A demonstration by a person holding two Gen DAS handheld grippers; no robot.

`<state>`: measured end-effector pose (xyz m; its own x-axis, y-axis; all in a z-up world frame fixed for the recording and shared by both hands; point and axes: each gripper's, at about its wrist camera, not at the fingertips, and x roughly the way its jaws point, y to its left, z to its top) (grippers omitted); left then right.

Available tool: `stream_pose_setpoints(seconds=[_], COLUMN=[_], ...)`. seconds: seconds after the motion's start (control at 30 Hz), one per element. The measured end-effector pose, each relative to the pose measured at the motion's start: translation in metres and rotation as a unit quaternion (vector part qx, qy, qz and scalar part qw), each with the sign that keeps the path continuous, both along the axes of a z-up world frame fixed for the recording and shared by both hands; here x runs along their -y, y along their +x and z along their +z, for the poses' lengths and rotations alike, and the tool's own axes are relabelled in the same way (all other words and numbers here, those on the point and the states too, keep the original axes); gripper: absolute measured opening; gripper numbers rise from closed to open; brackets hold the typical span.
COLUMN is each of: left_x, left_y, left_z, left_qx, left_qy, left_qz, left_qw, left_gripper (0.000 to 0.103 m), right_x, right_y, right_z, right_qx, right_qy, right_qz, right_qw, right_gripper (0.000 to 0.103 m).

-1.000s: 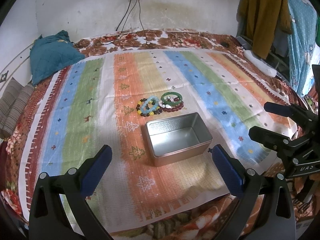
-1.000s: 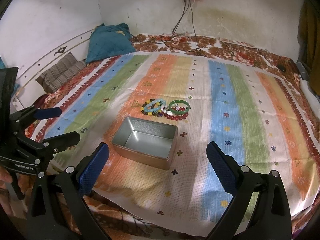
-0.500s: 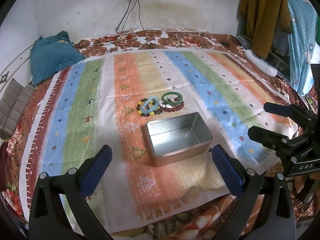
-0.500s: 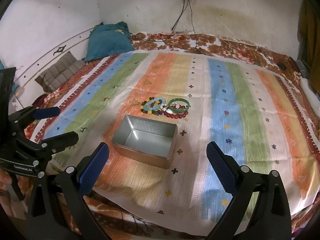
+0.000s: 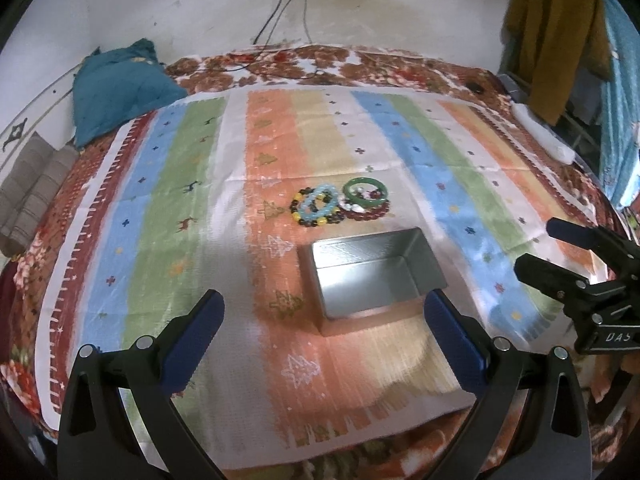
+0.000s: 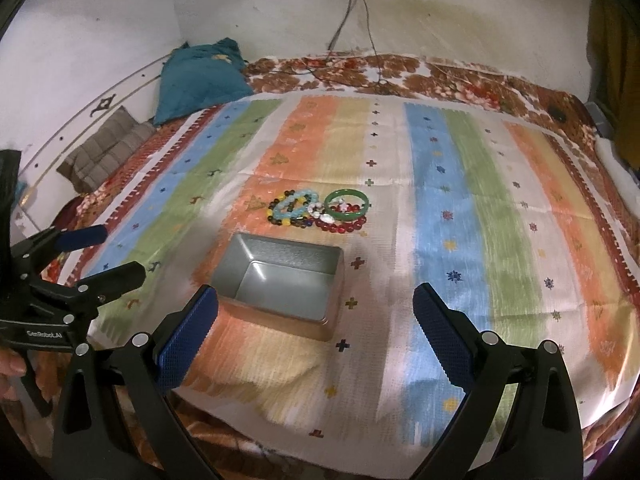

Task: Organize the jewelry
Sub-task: 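Move both tools forward toward the pile of bracelets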

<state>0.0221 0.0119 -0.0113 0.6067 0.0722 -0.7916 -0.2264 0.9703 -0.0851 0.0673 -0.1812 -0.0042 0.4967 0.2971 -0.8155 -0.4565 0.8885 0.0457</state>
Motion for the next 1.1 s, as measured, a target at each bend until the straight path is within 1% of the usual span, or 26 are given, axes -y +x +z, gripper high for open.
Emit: stream_pose_setpoints(seconds=[0.1, 0.2, 0.4, 0.6, 0.8, 0.9, 1.1], left_x=[-0.004, -0.006, -0.012, -0.015, -0.013, -0.016, -0.019], left_y=[0.012, 0.023, 0.049, 0.067, 0.09, 0.099, 0.114], left_z=[-0.005, -0.008, -0.012, -0.014, -0.022, -0.028, -0.034], left_qx=[-0.016, -0.024, -0.038, -0.04, -0.047, -0.054, -0.047], left_qy=[0.006, 0.004, 0.013, 0.018, 0.047, 0.054, 0.05], left_qz=[0.004, 0.002, 0.005, 0.001, -0.011, -0.01, -0.018], left_qw=[0.9998, 0.9997, 0.9992, 0.999, 0.9977, 0.997, 0.9975], left_gripper=[0.097, 0.097, 0.097, 0.097, 0.097, 0.097, 0.097], right_x=[0.0, -0.001, -0.006, -0.008, -0.012, -0.013, -0.013], right_y=[0.013, 0.025, 0.048, 0.069, 0.092, 0.1, 0.12], right_z=[-0.003, -0.004, -0.008, -0.014, -0.025, -0.031, -0.042], right_qx=[-0.012, -0.015, -0.029, -0.039, -0.049, -0.052, -0.061], right_qy=[-0.003, -0.01, -0.003, -0.006, -0.016, -0.025, -0.033], right_qz=[-0.005, -0.008, -0.014, -0.022, -0.032, -0.035, -0.044], right_qw=[1.0, 1.0, 0.999, 0.999, 0.998, 0.998, 0.997], right_gripper=[0.099, 0.099, 0.099, 0.099, 0.099, 0.099, 0.099])
